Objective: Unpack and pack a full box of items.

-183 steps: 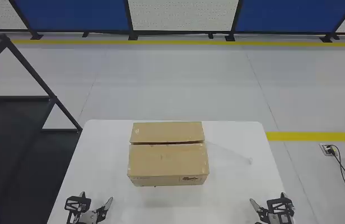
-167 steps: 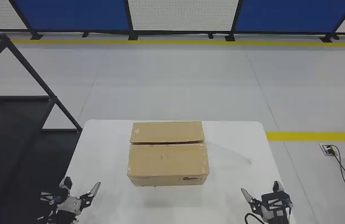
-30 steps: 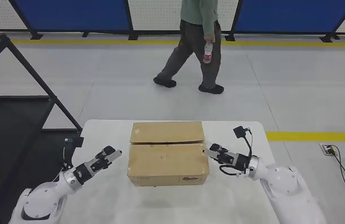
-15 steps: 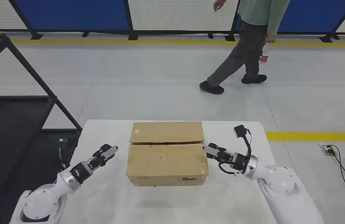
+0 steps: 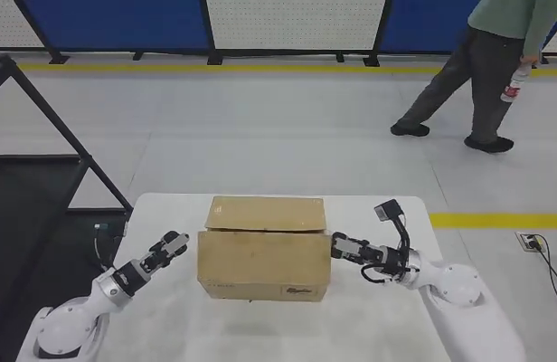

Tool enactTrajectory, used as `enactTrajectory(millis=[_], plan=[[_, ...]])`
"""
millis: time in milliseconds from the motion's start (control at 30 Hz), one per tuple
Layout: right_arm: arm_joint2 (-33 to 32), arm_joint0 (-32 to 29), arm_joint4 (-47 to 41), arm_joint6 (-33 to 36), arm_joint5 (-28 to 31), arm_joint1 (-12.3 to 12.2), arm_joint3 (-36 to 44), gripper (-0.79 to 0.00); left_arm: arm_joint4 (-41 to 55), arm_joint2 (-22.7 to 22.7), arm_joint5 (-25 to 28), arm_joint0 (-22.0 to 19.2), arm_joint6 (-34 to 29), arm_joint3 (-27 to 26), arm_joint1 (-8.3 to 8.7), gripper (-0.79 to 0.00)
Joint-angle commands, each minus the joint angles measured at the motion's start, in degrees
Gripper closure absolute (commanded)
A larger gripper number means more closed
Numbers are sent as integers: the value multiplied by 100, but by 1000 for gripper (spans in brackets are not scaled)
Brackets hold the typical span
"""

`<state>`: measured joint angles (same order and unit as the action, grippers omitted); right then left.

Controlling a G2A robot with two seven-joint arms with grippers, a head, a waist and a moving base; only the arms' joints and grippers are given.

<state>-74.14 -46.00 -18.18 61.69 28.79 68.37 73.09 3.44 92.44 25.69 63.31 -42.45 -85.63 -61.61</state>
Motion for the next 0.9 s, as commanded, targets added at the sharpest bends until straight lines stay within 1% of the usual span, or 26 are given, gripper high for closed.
enactTrajectory(millis=[0, 133, 200, 400, 567, 767, 867], plan=[[-23, -3, -238, 304, 116, -17, 3, -785, 119, -8, 2, -14, 6, 18, 2, -785], [-107, -66, -643, 829, 366, -65, 64, -785, 390, -17, -3, -59, -44, 74, 10, -785], [-147, -101, -657, 965, 415, -95, 160, -785, 476, -28, -20, -85, -57, 110, 14, -785], [-178, -425, -493, 1006, 375, -233, 898, -785, 605, -125, -16, -182, -225, 188, 29, -785], [-138, -708, -187, 980, 401, -372, 1382, -785, 732, -212, 122, -225, -466, 192, 45, -785], [-29, -974, 22, 861, 520, -533, 1694, -785, 1121, -229, 349, -205, -986, 163, 84, -785], [18, -1055, 125, 794, 587, -616, 1775, -785, 1518, -232, 505, -181, -1641, 148, 123, -785]])
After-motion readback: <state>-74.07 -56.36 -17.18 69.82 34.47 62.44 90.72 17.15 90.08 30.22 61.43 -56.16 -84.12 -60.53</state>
